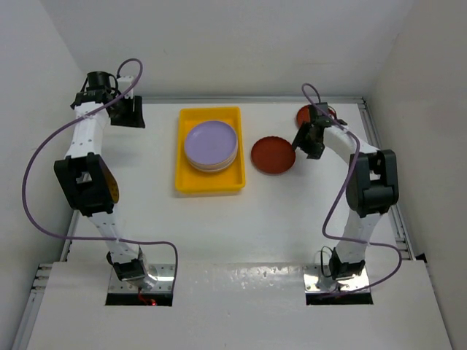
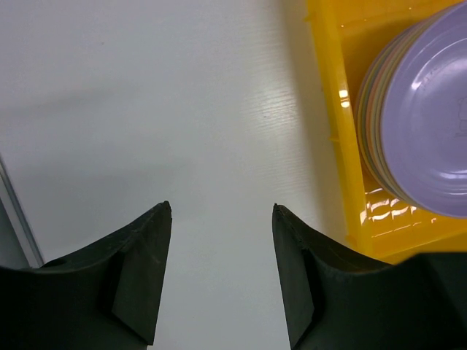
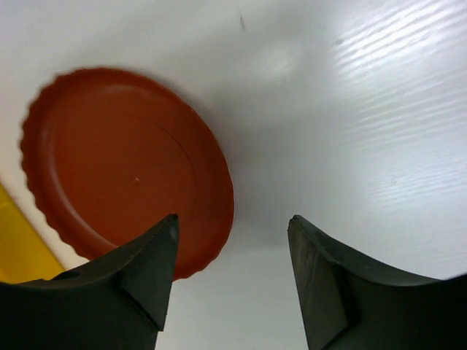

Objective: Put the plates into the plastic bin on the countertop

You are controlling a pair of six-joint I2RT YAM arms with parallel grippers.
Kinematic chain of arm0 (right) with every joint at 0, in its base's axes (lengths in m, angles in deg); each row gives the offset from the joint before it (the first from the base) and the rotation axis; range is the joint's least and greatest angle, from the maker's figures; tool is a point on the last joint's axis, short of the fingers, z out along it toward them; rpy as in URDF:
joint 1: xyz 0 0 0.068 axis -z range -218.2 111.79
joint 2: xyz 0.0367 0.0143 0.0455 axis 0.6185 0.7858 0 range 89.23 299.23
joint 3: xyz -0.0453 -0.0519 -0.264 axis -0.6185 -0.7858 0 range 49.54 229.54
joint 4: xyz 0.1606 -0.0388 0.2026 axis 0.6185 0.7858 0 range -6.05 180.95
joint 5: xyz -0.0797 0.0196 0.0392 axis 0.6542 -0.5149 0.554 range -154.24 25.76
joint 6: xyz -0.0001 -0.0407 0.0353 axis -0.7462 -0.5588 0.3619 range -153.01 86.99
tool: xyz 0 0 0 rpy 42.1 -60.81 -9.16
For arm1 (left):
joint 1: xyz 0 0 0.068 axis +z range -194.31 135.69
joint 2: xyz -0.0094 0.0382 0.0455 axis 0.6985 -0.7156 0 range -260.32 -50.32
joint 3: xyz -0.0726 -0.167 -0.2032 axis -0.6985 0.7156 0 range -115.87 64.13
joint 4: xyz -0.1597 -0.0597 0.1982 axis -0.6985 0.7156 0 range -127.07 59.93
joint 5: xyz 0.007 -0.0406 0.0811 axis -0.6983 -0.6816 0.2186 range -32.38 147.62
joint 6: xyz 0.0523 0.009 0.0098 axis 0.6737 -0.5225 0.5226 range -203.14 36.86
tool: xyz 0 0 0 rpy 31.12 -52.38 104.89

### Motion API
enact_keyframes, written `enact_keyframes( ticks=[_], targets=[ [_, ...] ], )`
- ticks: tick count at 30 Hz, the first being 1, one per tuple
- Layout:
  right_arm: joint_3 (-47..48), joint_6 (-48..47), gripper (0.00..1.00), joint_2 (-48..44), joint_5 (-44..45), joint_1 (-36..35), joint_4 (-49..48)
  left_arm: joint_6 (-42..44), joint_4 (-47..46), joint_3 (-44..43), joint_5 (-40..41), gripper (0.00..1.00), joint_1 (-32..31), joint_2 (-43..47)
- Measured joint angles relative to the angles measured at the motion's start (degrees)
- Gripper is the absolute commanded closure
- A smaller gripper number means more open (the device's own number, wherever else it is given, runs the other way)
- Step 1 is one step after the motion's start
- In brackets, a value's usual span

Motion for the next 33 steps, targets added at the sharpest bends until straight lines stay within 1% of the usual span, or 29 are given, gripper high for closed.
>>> enact_keyframes(
  ticks=[4, 8, 9, 10, 12, 13, 19, 22, 25, 27, 29, 31, 33],
  targets=[
    [-0.07, 0.9, 0.47, 4.24, -0.52, -1.7, 0.11, -0.22, 0.0, 0.0, -1.01, 0.4, -0.52, 0.0],
    [-0.07, 0.96, 0.6, 7.45, -0.39, -3.15, -0.46, -0.24, 0.0, 0.0, -1.27, 0.4, -0.87, 0.0],
    [-0.07, 0.92, 0.65, 7.98, -0.07, -3.43, -0.44, -0.24, 0.0, 0.0, -1.27, 0.4, -0.87, 0.0],
    [-0.07, 0.72, 0.79, 8.35, 0.35, -3.67, -0.42, -0.24, -0.04, 0.04, -1.27, 0.4, -0.87, 0.0],
    [-0.07, 0.48, 0.91, 8.74, 1.44, -3.93, -0.42, -0.24, -0.11, 0.26, -1.22, 0.4, -0.98, 0.0],
    [-0.07, 0.48, 1.0, 8.74, 1.77, -4.02, -0.31, -0.22, -0.17, 0.46, -1.22, 0.4, -1.01, 0.0],
    [-0.24, 0.83, 1.0, 7.74, 3.76, -3.56, -0.09, 0.07, -0.13, 1.73, -1.16, 0.4, -1.27, 0.0],
    [-0.83, 0.81, 1.0, 3.93, 5.46, -3.93, -0.09, 0.11, -0.17, 1.75, -1.11, 0.4, -1.27, 0.0],
    [-0.28, 0.7, 1.0, -2.58, 7.63, -5.01, -0.74, 0.2, -0.22, 1.75, -1.01, 0.4, -1.27, 0.0],
    [2.05, 0.59, 1.0, -6.03, 8.48, -6.49, -1.62, 0.22, -0.28, 1.75, -1.03, 0.4, -1.27, 0.0],
    [6.23, 0.44, 1.0, -7.63, 8.92, -8.83, -3.32, 0.24, -0.33, 1.75, -1.03, 0.4, -1.27, 0.0],
    [10.78, 0.24, 1.0, -7.45, 8.74, -11.56, -5.11, 0.24, -0.37, 1.75, -0.98, 0.4, -1.27, 0.0],
    [16.74, -0.04, 1.0, -5.29, 8.15, -14.84, -5.38, 0.24, -0.39, 1.75, -0.81, 0.4, -1.27, 0.0]
  ],
)
